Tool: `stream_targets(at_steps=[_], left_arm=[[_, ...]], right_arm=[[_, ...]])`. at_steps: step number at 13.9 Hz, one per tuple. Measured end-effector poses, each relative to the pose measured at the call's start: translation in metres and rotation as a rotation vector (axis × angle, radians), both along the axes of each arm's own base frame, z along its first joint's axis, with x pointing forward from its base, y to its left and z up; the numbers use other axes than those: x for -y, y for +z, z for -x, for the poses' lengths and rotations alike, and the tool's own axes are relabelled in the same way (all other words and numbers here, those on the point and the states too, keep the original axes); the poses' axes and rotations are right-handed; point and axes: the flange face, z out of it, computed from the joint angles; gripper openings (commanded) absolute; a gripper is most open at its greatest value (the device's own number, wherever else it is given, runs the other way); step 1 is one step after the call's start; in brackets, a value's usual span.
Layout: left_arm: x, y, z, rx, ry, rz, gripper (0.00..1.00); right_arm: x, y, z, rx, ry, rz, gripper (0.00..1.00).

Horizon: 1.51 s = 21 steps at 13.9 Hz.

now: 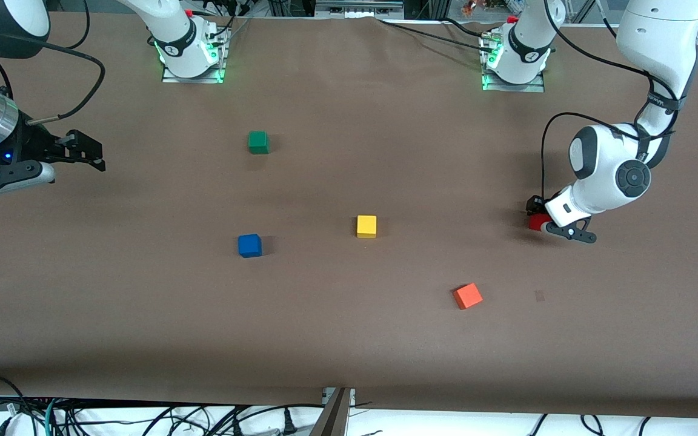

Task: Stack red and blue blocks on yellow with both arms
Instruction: 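Move the left gripper to the red block while the right gripper approaches blue, then grasp the red block with the left gripper and lift it, then carry the red block over yellow while the right gripper grasps blue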

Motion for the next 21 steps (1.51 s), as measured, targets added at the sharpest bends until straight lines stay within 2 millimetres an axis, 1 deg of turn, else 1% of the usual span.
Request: stream_targets(at_steps=[2,3,4,5,7,9,10,11,12,13,14,16,17,18,19,21], left_arm=[[0.005,0.01,-0.003,0.018,-0.001,0.002,0.0],[0.014,0.02,-0.007,0.037,0.01,0.005,0.0],[0.03,0.035,-0.013,0.059,0.033,0.011,0.0],[0.051,0.054,-0.021,0.073,0.058,0.02,0.0],[0.103,0.101,-0.043,0.082,0.117,0.041,0.0],[0.162,0.146,-0.061,0.083,0.198,0.056,0.0],[0.196,0.161,-0.063,0.082,0.24,0.06,0.0],[0.232,0.169,-0.063,0.081,0.278,0.065,0.0],[0.271,0.169,-0.061,0.078,0.31,0.073,0.0],[0.307,0.162,-0.059,0.068,0.328,0.079,0.0],[0.353,0.141,-0.054,0.043,0.334,0.079,0.0],[0.403,0.11,-0.048,0.037,0.348,0.05,0.0],[0.424,0.1,-0.046,0.044,0.353,0.04,0.0],[0.44,0.093,-0.043,0.047,0.349,0.036,0.0],[0.452,0.088,-0.04,0.047,0.343,0.035,0.0],[0.465,0.081,-0.032,0.039,0.337,0.028,0.0]], right_arm=[[-0.002,-0.001,0.0,-0.002,0.003,0.0,1.0],[-0.003,-0.002,-0.001,-0.004,0.004,0.001,1.0],[-0.004,-0.004,-0.001,-0.006,0.006,0.001,1.0],[-0.005,-0.006,-0.002,-0.01,0.006,-0.003,1.0],[-0.009,-0.014,-0.004,-0.026,-0.001,-0.031,1.0],[-0.02,-0.025,-0.006,-0.05,-0.036,-0.049,1.0],[-0.032,-0.032,-0.007,-0.062,-0.055,-0.049,1.0],[-0.048,-0.038,-0.008,-0.074,-0.071,-0.043,1.0],[-0.065,-0.045,-0.008,-0.08,-0.082,-0.037,1.0],[-0.081,-0.053,-0.01,-0.082,-0.087,-0.032,1.0],[-0.101,-0.068,-0.014,-0.082,-0.084,-0.027,1.0],[-0.122,-0.097,-0.024,-0.076,-0.099,-0.047,1.0],[-0.132,-0.112,-0.03,-0.07,-0.116,-0.059,1.0],[-0.143,-0.128,-0.035,-0.06,-0.125,-0.066,1.0],[-0.157,-0.147,-0.04,-0.046,-0.132,-0.065,1.0],[-0.188,-0.193,-0.047,-0.011,-0.136,-0.05,1.0]])
